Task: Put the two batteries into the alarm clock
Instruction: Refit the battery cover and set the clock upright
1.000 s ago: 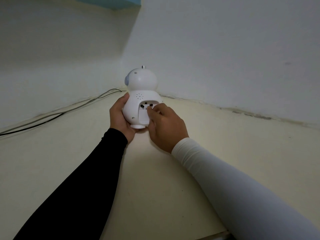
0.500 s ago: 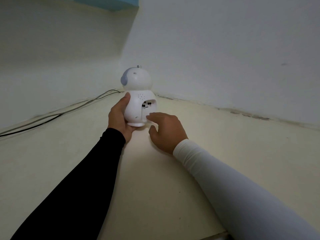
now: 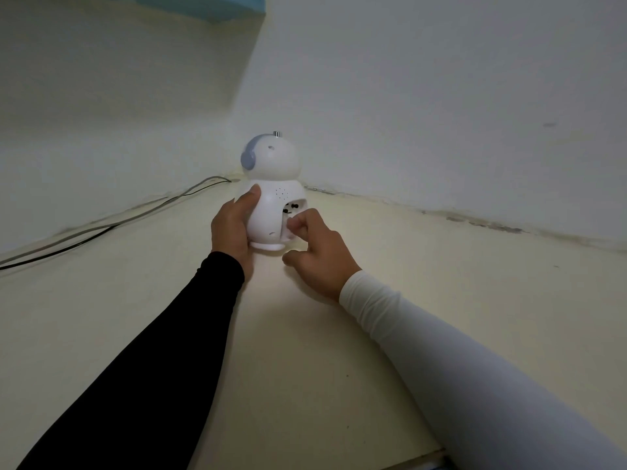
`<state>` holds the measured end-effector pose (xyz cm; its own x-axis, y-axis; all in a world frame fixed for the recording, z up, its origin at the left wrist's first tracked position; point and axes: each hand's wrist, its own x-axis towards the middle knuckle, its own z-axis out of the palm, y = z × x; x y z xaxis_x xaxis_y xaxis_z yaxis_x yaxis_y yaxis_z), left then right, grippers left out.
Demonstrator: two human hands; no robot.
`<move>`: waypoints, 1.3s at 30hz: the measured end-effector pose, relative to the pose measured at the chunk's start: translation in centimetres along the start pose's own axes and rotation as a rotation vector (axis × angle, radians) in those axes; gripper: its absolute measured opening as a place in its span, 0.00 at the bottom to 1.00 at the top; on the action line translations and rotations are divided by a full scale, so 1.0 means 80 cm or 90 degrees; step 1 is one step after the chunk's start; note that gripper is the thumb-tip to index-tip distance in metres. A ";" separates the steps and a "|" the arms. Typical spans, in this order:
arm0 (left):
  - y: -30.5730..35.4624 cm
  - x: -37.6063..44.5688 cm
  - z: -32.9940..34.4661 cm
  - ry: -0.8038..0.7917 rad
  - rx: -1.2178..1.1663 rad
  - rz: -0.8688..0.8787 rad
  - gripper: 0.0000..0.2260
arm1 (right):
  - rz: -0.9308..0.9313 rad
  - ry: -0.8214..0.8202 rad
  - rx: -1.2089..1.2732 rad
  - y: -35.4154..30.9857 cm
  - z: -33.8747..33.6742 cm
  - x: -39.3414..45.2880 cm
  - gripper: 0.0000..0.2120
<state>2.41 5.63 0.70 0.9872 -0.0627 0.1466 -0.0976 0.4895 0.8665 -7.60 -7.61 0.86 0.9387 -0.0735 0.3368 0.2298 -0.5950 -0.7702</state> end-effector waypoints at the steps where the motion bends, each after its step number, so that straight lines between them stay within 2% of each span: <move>1: -0.002 0.001 -0.001 -0.001 0.015 0.001 0.37 | 0.010 -0.001 0.001 0.001 -0.001 0.001 0.18; 5: -0.005 0.001 0.000 -0.004 0.058 0.011 0.25 | 0.020 -0.014 -0.001 0.003 0.000 0.002 0.19; 9: -0.006 0.002 0.001 -0.014 0.072 0.014 0.18 | 0.022 -0.001 0.018 0.002 0.002 0.004 0.24; 11: -0.007 0.003 0.000 -0.024 0.083 0.020 0.18 | 0.023 0.003 0.039 0.002 0.002 0.004 0.27; 13: -0.009 0.006 -0.001 -0.008 0.082 0.024 0.24 | 0.016 0.002 0.042 0.001 0.001 0.003 0.32; 16: -0.016 0.013 -0.003 0.010 0.071 0.012 0.43 | 0.014 0.001 0.045 0.002 0.001 0.003 0.37; 19: -0.020 0.015 -0.007 0.004 0.075 0.002 0.45 | 0.026 -0.005 0.046 0.004 0.002 0.005 0.39; 22: -0.013 0.003 -0.001 0.002 0.082 0.010 0.39 | 0.030 -0.006 0.044 0.006 0.002 0.006 0.38; 23: -0.009 -0.001 0.002 -0.003 0.083 0.016 0.32 | 0.029 -0.004 0.043 0.007 0.003 0.006 0.38; 25: -0.003 -0.008 0.007 -0.008 0.077 0.015 0.13 | 0.030 0.002 0.040 0.009 0.005 0.008 0.38; 26: -0.002 -0.010 0.009 -0.008 0.078 0.002 0.09 | 0.033 0.005 0.039 0.010 0.006 0.009 0.38; 28: -0.004 -0.009 0.009 0.027 0.067 -0.014 0.19 | 0.042 0.010 0.034 0.011 0.007 0.010 0.38; 29: -0.005 -0.008 0.009 0.045 0.057 -0.016 0.19 | 0.048 0.015 0.031 0.011 0.007 0.011 0.38; 32: -0.002 -0.008 0.012 0.088 0.070 -0.015 0.10 | 0.066 0.038 0.027 0.011 0.008 0.014 0.38; 36: -0.007 -0.001 0.004 0.112 0.097 -0.002 0.26 | 0.071 0.063 0.017 0.008 0.011 0.017 0.40; 39: 0.000 -0.009 0.007 0.120 0.092 -0.007 0.40 | 0.050 0.093 -0.003 0.009 0.012 0.021 0.35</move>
<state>1.66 5.21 0.87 0.9931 0.1028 0.0572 -0.0907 0.3598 0.9286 -5.61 -7.42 0.37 0.9062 -0.2353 0.3515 0.1560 -0.5866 -0.7947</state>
